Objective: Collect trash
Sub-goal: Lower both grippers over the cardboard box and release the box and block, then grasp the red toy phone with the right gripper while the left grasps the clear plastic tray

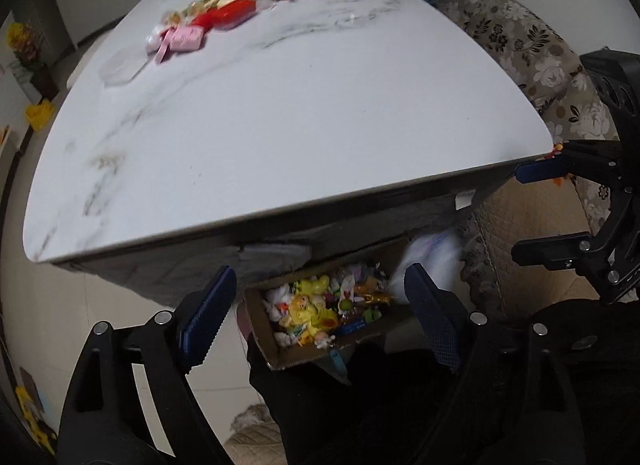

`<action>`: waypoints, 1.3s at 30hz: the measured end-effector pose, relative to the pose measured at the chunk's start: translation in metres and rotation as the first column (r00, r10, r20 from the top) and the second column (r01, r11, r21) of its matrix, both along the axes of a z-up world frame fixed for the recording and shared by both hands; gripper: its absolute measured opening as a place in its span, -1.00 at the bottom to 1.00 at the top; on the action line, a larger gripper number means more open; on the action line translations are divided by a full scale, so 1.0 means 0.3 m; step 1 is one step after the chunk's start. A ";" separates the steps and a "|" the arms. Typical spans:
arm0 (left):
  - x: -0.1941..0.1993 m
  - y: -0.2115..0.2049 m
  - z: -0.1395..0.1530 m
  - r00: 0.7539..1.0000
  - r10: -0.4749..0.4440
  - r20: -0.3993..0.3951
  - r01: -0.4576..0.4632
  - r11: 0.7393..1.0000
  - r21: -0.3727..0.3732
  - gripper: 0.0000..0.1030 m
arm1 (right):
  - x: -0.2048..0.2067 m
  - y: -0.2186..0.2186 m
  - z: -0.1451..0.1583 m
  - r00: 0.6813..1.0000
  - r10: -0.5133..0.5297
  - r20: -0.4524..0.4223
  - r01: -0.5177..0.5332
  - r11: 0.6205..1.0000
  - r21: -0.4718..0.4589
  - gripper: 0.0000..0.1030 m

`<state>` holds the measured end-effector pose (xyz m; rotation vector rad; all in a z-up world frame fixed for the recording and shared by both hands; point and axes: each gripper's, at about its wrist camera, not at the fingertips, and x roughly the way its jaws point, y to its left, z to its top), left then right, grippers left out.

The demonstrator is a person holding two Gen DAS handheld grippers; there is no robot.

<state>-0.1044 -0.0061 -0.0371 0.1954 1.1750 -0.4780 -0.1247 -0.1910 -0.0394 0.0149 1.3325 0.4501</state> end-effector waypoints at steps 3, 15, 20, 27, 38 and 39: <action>0.012 0.033 0.008 1.000 0.026 0.005 -0.026 1.000 -0.003 0.63 | 0.031 -0.006 0.026 1.000 -0.018 0.017 0.017 0.999 0.030 0.83; 0.252 0.230 0.115 0.972 0.202 0.120 -0.203 0.979 -0.005 0.63 | 0.577 0.152 0.122 0.968 -0.134 0.213 0.129 0.991 0.038 0.86; 0.432 0.313 0.140 0.942 0.270 0.198 -0.284 0.958 0.045 0.63 | 0.884 0.214 0.107 0.908 -0.350 0.232 0.347 0.936 0.053 0.86; 0.645 0.483 0.152 0.936 0.307 0.172 -0.311 0.950 -0.005 0.63 | 1.181 0.184 -0.032 0.732 -0.674 0.100 0.671 0.739 0.060 0.85; 0.922 0.547 0.069 0.975 0.136 0.173 -0.137 0.991 -0.008 0.63 | 1.196 0.261 -0.082 0.737 -0.657 0.160 0.676 0.722 -0.147 0.87; 0.947 0.544 0.056 0.977 0.123 0.174 -0.124 0.992 -0.010 0.63 | 1.186 0.256 -0.088 0.732 -0.667 0.140 0.682 0.717 -0.145 0.79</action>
